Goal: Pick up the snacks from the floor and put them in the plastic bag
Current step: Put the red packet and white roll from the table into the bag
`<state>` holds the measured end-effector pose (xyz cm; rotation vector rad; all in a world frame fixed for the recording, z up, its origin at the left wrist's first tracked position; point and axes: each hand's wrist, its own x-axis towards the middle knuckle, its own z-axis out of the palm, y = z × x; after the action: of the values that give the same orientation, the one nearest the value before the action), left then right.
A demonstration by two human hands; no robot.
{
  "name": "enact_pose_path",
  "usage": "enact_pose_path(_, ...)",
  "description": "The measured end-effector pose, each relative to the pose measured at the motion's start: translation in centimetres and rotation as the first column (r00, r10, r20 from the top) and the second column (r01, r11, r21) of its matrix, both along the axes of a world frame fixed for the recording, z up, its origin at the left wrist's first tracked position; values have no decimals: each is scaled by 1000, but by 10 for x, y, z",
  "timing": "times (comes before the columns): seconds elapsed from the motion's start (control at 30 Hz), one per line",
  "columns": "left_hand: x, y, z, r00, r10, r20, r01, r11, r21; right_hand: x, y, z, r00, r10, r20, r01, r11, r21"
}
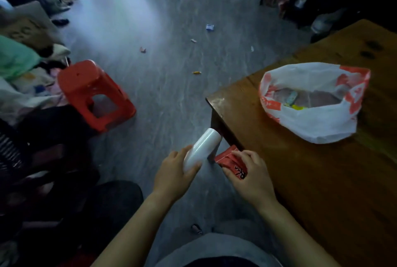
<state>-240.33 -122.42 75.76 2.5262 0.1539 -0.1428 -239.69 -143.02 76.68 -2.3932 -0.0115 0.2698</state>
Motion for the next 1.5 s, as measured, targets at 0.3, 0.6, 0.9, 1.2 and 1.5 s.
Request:
enact_pose_path(0.3, 98, 11, -7, 997, -67, -45, 65, 997, -28, 90, 0, -12, 997, -71, 14, 71, 997, 13)
enact_pose_path(0.6, 242, -22, 29, 967, -254, -31, 255, 967, 22, 196, -32, 26, 961, -213, 177, 199, 976, 89)
enact_pose_path(0.9, 329, -114, 29, 736, -677, -17, 675, 736, -58, 196, -100, 33, 739, -660, 131, 656, 751, 80)
enact_pose_path(1.2, 426, -196, 28, 369, -928, -45, 922, 372, -110, 225, -121, 37, 323, -940, 111, 943, 330, 46)
enact_pose_path(1.5, 463, -221, 17, 292, -955, -53, 950, 296, -95, 268, -153, 7, 230, -924, 305, 973, 211, -93)
